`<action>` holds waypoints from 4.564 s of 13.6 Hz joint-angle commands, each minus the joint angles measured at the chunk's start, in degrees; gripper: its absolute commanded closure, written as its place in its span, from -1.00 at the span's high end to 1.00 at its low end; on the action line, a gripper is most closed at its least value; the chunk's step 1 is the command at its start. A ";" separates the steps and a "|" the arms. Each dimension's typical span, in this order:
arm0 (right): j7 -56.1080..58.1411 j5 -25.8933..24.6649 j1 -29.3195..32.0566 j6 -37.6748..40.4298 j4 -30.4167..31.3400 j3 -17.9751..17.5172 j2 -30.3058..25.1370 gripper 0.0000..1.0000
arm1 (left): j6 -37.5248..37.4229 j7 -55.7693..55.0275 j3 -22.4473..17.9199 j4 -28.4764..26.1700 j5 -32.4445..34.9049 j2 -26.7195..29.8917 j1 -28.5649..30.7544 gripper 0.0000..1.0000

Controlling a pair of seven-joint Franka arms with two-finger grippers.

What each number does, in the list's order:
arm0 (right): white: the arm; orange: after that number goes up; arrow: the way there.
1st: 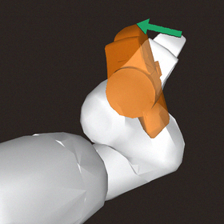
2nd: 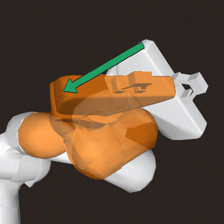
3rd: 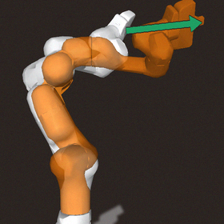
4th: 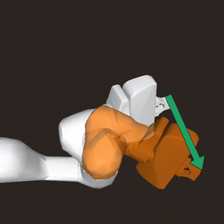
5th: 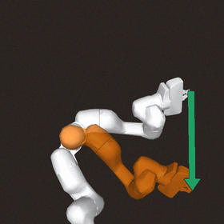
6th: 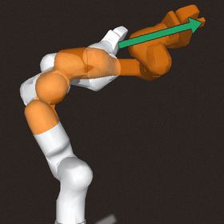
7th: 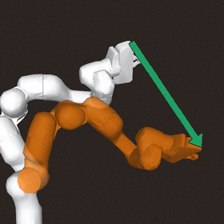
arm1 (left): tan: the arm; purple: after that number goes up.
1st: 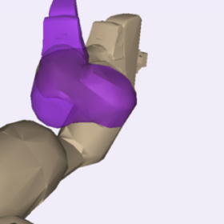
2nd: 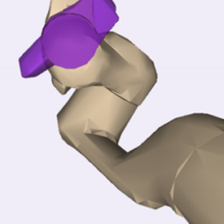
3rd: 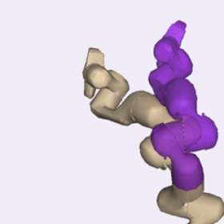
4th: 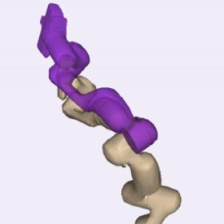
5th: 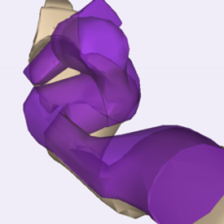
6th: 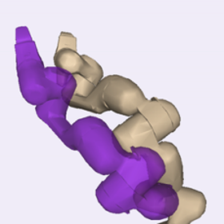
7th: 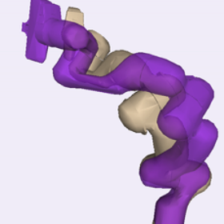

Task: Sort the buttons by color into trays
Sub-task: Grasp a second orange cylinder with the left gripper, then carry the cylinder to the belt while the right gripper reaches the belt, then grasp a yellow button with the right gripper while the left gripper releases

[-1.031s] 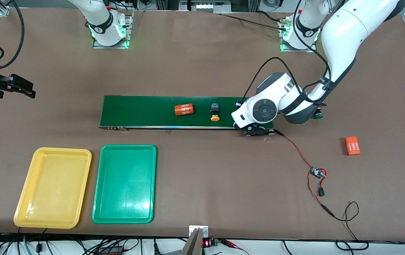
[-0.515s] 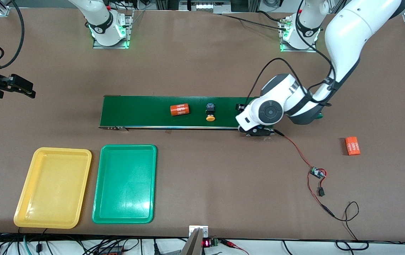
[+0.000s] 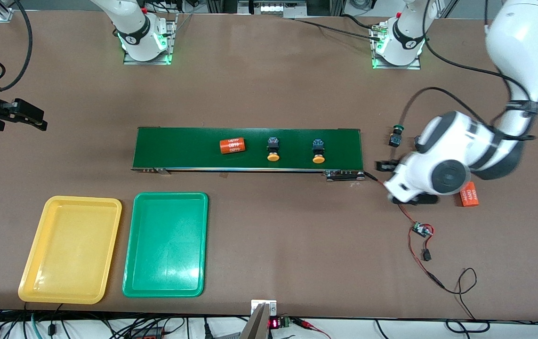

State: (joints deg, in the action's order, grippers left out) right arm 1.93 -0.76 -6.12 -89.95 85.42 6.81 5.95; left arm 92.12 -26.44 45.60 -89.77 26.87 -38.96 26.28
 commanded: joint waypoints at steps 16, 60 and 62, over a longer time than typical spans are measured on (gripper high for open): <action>0.71 -0.56 0.06 0.22 0.36 -0.13 -0.59 1.00 | 22.14 18.79 -13.17 -3.74 16.99 -8.50 10.72 0.10; -31.02 7.27 -30.79 -41.44 25.75 -3.74 18.31 1.00 | -1.33 5.08 10.83 -6.37 6.71 -1.30 1.75 1.00; -31.11 7.35 -30.88 -41.44 26.99 -3.74 18.31 1.00 | -0.71 5.08 11.61 -9.79 7.15 -0.95 5.00 1.00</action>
State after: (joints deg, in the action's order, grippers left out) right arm -28.51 5.76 -36.84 -130.40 109.95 3.13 25.70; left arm 91.02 -20.49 55.86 -95.62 34.26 -41.13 27.41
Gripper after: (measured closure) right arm 0.000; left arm 0.000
